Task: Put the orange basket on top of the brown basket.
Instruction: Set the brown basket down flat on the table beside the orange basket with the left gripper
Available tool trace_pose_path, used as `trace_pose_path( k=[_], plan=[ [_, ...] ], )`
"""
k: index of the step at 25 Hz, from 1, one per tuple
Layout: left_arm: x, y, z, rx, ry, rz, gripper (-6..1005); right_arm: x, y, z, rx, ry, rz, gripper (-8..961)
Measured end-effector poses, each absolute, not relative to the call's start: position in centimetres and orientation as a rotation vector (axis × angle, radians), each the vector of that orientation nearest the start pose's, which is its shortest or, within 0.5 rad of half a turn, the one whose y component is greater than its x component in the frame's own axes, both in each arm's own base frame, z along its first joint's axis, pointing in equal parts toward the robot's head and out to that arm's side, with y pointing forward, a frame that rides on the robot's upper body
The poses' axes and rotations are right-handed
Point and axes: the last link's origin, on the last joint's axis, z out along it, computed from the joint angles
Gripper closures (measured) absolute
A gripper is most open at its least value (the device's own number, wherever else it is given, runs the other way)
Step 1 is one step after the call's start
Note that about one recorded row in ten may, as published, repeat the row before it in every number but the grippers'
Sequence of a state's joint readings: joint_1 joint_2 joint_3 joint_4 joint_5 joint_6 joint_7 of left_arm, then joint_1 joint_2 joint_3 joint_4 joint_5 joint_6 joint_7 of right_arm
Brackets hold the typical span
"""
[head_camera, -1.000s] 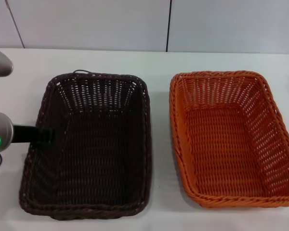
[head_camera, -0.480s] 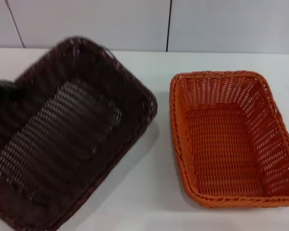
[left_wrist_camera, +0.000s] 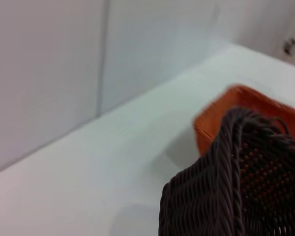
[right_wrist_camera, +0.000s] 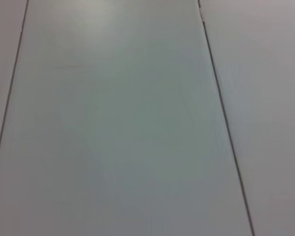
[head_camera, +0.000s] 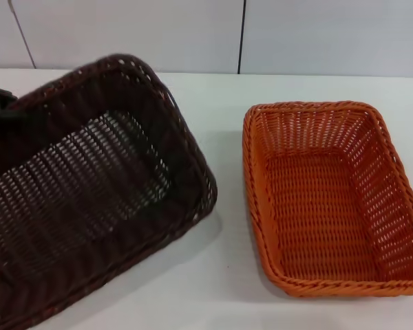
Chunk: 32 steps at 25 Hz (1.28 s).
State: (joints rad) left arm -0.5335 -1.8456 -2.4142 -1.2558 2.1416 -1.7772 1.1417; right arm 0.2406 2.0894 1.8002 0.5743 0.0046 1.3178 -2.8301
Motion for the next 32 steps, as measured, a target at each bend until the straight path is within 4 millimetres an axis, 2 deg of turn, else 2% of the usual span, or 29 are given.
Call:
trace_pose_path(
  k=[1,5,10,11,12,15,17,21,26,32],
  plan=[
    [-22.7,35.4,16.4,-2.7,-0.625,-0.113,796,30.0,32.0,10.0,-1.252,0.225,1.019,227],
    [-21.8,35.4,16.1,-2.799,-0.492,-0.022,797,30.5,31.3,10.1,-1.235,0.234,1.012,227],
    [-20.0,35.7,15.2,-2.946,-0.29,0.081,799,32.2,29.3,10.6,-1.167,0.263,0.996,227],
    [-19.3,36.1,14.3,-2.996,-0.199,0.153,799,32.8,28.2,10.6,-1.158,0.268,0.983,227],
    [-19.3,36.1,14.3,-2.996,-0.199,0.153,799,33.1,27.7,10.5,-1.156,0.27,0.976,227],
    [-18.7,36.9,12.4,-3.051,-0.103,0.261,800,33.6,26.7,10.4,-1.15,0.272,0.968,228],
    [-18.3,37.4,10.7,-3.087,-0.029,0.324,801,34.4,25.0,10.2,-1.124,0.292,0.961,228],
    [-17.6,38.5,8.1,-3.118,0.081,0.385,802,34.8,23.5,10.0,-1.098,0.304,0.963,228],
    [-16.8,38.8,6.7,-3.131,0.137,0.381,803,34.9,22.8,9.9,-1.094,0.296,0.965,228],
    [-16.0,38.6,5.4,-3.111,0.16,0.333,804,34.9,22.9,10.1,-1.09,0.291,0.967,228]
  ],
)
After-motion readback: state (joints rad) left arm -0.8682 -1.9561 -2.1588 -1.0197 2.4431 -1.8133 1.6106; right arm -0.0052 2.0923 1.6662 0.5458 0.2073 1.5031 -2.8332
